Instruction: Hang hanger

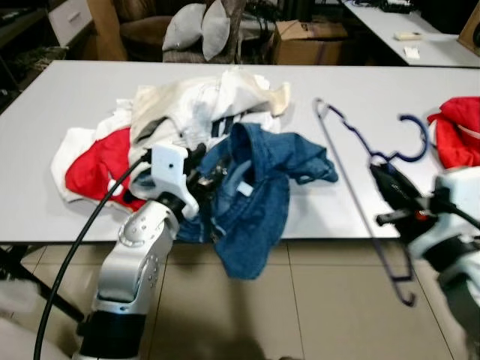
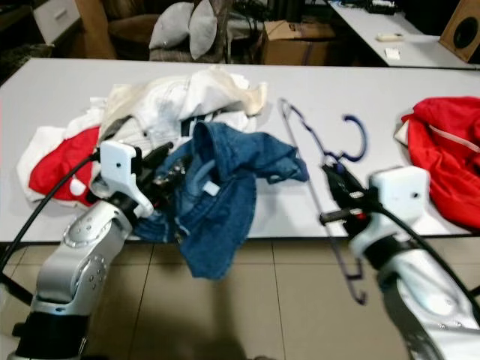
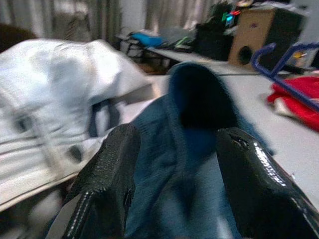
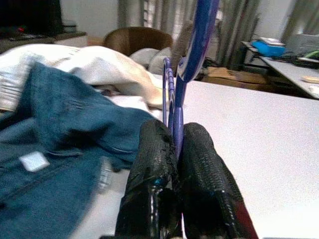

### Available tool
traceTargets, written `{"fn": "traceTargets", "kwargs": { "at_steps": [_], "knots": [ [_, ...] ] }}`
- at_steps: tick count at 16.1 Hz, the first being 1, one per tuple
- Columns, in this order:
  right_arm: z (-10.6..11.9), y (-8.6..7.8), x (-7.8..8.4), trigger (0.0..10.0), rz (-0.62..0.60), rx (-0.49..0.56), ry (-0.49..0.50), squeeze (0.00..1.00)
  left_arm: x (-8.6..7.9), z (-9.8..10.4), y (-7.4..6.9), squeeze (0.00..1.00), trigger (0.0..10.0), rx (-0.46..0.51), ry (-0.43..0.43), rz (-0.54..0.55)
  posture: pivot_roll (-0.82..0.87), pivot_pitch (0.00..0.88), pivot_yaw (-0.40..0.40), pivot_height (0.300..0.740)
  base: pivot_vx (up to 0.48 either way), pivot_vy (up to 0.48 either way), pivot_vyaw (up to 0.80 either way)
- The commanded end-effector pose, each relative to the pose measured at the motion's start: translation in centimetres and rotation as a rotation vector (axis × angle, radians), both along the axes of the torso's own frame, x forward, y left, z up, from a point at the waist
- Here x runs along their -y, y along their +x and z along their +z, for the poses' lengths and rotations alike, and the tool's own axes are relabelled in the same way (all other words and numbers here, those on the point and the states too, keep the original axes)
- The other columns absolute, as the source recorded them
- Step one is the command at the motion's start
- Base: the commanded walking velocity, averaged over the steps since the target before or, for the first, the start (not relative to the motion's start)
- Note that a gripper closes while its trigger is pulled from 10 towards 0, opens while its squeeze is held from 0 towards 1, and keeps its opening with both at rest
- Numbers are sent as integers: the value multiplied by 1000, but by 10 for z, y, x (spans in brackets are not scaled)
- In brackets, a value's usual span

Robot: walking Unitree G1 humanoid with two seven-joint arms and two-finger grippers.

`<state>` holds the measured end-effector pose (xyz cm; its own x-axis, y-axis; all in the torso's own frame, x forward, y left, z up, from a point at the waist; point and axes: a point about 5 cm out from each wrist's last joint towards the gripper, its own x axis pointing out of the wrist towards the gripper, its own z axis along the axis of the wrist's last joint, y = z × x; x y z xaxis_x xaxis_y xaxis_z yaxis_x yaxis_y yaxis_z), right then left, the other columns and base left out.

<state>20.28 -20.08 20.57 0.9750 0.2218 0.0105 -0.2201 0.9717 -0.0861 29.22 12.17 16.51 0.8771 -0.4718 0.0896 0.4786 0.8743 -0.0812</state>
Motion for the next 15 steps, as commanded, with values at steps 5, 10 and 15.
{"fn": "traceTargets", "kwargs": {
  "at_steps": [5, 10, 15],
  "knots": [
    [-16, 5, 7, 10000, 94, -81, -69, 0, 1, 0, -1, 1000, 10000, 3, -17, -93, -158, 0, 1, 740, 0, 0, 0],
    [-31, 8, 16, 10000, 63, -123, -154, 0, 18, -14, 21, 1000, 10000, -43, 35, -188, -155, 0, 36, 740, 0, 0, 0],
    [-31, 7, 15, 10000, 69, -97, -188, 0, 19, -23, 33, 0, 10000, -29, 167, -202, -164, 0, 69, 740, 0, 0, 0]
  ]
}}
